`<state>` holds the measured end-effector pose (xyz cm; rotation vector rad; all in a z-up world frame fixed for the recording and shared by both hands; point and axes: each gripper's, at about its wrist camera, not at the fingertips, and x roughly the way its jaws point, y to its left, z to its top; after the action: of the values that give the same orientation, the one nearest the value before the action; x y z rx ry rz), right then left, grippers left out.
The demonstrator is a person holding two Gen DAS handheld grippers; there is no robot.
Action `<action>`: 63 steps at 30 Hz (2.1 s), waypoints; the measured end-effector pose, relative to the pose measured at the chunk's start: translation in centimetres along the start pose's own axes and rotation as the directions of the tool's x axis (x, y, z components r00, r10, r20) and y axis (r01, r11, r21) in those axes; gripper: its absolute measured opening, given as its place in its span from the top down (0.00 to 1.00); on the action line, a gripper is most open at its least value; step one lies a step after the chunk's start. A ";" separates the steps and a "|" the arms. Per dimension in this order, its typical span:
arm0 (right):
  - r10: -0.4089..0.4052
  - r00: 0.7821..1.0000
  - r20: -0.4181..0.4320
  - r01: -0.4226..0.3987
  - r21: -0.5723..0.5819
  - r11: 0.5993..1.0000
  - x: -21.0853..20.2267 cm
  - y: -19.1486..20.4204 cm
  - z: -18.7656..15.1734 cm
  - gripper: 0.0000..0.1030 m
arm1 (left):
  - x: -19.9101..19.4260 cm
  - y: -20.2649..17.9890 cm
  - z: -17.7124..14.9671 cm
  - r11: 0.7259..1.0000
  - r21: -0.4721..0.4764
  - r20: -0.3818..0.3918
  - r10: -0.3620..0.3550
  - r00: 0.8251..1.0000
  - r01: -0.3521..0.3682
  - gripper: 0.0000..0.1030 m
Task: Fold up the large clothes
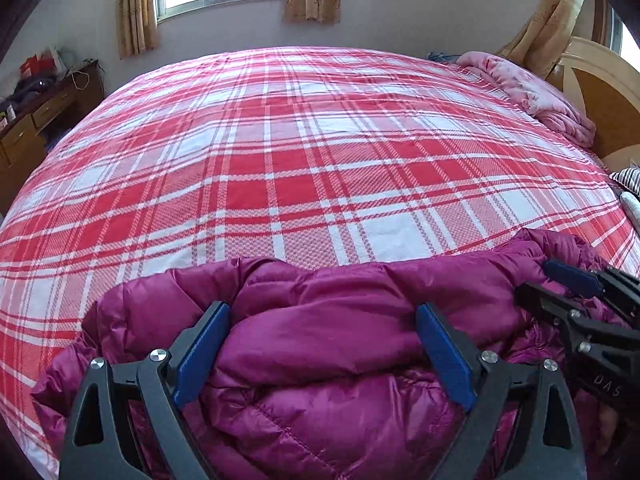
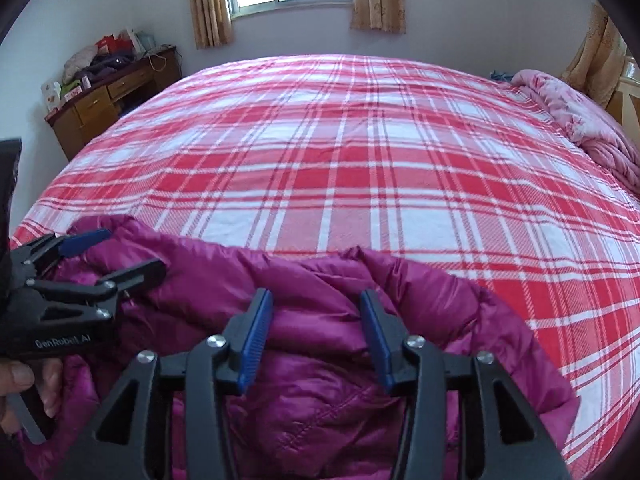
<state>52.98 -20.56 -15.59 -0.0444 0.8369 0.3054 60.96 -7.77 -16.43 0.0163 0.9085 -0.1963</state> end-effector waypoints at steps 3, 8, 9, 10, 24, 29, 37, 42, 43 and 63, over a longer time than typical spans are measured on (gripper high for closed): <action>-0.003 1.000 0.002 0.003 0.000 1.000 0.1 -0.1 -0.1 0.52 | 0.6 0.1 -0.3 1.000 -0.005 -0.008 -0.005 1.000 0.005 0.05; -0.023 1.000 -0.008 0.023 -0.012 1.000 0.7 0.2 -0.1 0.52 | 1.4 -0.6 -0.3 0.999 0.021 -0.039 0.047 0.998 -0.047 0.01; -0.024 1.000 -0.010 0.024 -0.014 1.000 0.7 0.2 -0.1 0.52 | 1.5 -0.7 -0.3 0.998 0.023 -0.040 0.054 0.998 -0.053 0.01; -0.022 1.000 -0.011 0.022 -0.012 1.000 0.8 0.1 -0.1 0.52 | 1.5 -0.6 -0.3 0.998 0.022 -0.040 0.053 0.998 -0.052 0.01; -0.039 0.999 -0.017 0.039 -0.021 0.999 1.2 0.4 -0.1 0.51 | 1.5 -0.8 -0.5 0.997 0.027 -0.033 0.067 0.997 -0.066 0.01; -0.057 0.998 -0.021 0.056 -0.034 0.998 1.3 0.7 0.0 0.51 | 1.6 -0.9 -0.4 0.997 0.029 -0.033 0.071 0.997 -0.070 0.01; -0.083 0.996 -0.025 0.081 -0.054 0.995 1.5 1.1 0.1 0.50 | 1.7 -0.9 -0.3 0.996 0.033 -0.036 0.082 0.996 -0.081 0.01; -0.086 0.996 -0.028 0.085 -0.058 0.995 1.6 1.2 0.1 0.50 | 1.8 -1.0 -0.4 0.996 0.034 -0.038 0.084 0.996 -0.083 0.01; -0.089 0.996 -0.029 0.087 -0.061 0.994 1.6 1.2 0.1 0.50 | 1.8 -1.0 -0.4 0.996 0.035 -0.038 0.085 0.996 -0.084 0.01; -0.062 0.997 0.036 0.061 0.021 0.998 -10.9 -4.0 -7.1 0.22 | -14.6 4.7 -8.8 1.000 -0.024 0.061 0.015 0.998 -0.013 0.01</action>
<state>42.11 -28.23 -12.60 -0.0459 0.8006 0.2396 46.20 0.09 -10.66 -0.0054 0.8494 -0.1720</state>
